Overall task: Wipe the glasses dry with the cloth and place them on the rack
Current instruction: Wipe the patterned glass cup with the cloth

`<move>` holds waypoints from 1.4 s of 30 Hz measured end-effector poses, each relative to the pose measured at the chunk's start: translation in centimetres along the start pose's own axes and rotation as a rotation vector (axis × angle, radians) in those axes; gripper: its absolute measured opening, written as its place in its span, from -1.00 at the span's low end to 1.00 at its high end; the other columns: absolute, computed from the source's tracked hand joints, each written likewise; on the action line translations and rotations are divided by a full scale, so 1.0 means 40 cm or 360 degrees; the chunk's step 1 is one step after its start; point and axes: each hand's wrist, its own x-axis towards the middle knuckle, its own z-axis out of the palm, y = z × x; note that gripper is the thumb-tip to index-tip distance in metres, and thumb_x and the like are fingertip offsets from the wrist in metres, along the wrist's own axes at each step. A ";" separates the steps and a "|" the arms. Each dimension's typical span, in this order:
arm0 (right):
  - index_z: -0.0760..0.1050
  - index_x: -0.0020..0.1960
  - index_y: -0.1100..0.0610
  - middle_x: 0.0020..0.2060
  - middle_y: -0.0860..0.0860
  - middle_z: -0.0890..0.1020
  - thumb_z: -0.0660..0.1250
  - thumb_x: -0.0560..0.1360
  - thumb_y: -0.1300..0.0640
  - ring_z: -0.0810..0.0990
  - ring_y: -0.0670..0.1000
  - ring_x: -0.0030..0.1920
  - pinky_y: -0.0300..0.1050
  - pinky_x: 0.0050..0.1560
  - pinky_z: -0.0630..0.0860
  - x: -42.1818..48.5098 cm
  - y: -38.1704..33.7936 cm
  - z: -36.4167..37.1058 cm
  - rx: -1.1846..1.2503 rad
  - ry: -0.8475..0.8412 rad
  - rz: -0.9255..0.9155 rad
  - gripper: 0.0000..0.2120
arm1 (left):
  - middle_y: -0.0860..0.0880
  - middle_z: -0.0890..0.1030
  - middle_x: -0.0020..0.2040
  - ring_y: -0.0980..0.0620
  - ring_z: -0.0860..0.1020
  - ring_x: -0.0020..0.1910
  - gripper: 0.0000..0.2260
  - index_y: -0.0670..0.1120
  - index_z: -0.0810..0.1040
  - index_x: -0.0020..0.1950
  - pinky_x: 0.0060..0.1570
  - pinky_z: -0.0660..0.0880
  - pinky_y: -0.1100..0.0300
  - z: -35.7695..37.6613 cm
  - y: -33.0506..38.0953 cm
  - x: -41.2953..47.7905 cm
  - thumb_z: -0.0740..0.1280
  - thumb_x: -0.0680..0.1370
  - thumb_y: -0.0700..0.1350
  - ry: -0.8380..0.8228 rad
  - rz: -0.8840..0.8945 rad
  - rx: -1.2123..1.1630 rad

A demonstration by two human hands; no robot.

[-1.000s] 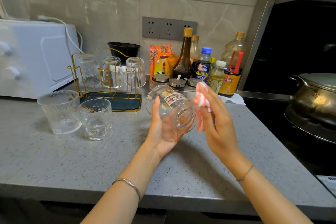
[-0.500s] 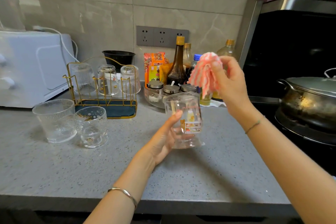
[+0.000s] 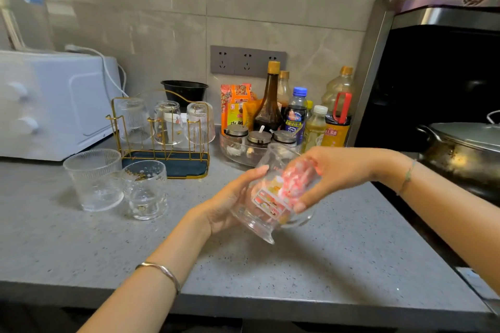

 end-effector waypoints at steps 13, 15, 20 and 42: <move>0.60 -0.12 0.09 -0.22 -0.05 0.73 0.53 0.30 0.22 0.70 -0.13 -0.16 -0.35 -0.20 0.58 -0.006 0.002 0.062 0.0697 0.0798 -0.0099 -0.81 | -0.14 0.62 0.20 -0.10 0.61 0.08 -0.19 -0.10 0.45 0.40 0.09 0.51 0.00 -0.012 0.010 -0.025 0.25 0.34 0.43 0.0393 0.0009 -0.0569; 0.61 -0.12 0.08 -0.22 -0.07 0.73 0.53 0.29 0.19 0.70 -0.15 -0.17 -0.38 -0.21 0.56 0.005 -0.003 0.072 0.0693 0.0885 -0.0084 -0.81 | -0.11 0.66 0.14 -0.06 0.61 0.10 -0.24 -0.07 0.53 0.32 0.15 0.51 -0.02 0.025 0.018 -0.023 0.25 0.32 0.43 0.0506 0.0086 -0.0452; 0.62 -0.06 0.06 -0.18 -0.06 0.73 0.53 0.32 0.26 0.70 -0.13 -0.12 -0.34 -0.12 0.57 0.020 -0.021 0.120 0.0759 0.0781 -0.0142 -0.76 | -0.07 0.67 0.09 0.00 0.64 0.04 -0.28 0.01 0.44 0.36 -0.13 0.49 0.12 0.071 0.003 0.006 0.11 0.41 0.48 0.0933 0.0172 -0.0267; 0.62 0.00 0.10 -0.09 -0.02 0.73 0.47 0.31 0.22 0.69 -0.09 -0.07 -0.28 -0.07 0.61 -0.007 -0.061 0.101 0.1166 0.0768 -0.0186 -0.74 | -0.02 0.40 0.43 0.00 0.57 0.07 -0.36 0.31 0.03 0.49 -0.01 0.57 0.04 0.028 0.052 -0.060 -0.05 0.45 0.50 0.0835 0.0555 0.0813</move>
